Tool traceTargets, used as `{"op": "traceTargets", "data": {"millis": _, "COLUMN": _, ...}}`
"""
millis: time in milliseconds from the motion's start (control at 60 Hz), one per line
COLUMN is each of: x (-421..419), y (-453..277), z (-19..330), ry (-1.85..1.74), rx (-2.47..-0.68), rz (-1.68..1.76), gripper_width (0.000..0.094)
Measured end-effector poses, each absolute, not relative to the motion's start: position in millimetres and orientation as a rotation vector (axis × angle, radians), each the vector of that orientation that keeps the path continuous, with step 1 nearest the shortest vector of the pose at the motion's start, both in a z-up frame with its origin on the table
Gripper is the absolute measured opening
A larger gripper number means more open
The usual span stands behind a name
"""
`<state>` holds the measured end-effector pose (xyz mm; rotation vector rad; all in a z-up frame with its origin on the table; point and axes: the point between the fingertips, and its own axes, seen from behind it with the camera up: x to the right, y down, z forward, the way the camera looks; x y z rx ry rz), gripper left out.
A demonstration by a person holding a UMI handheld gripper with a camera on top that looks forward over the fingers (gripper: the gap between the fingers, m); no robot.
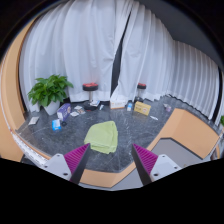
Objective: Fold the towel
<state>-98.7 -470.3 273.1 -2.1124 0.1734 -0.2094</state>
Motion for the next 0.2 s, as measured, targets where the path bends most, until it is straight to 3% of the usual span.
{"op": "traceTargets", "data": {"millis": 200, "x": -136, "y": -515, "z": 291, "ry": 0.144, "rx": -2.115, "rz": -0.177, "gripper_width": 0.085}}
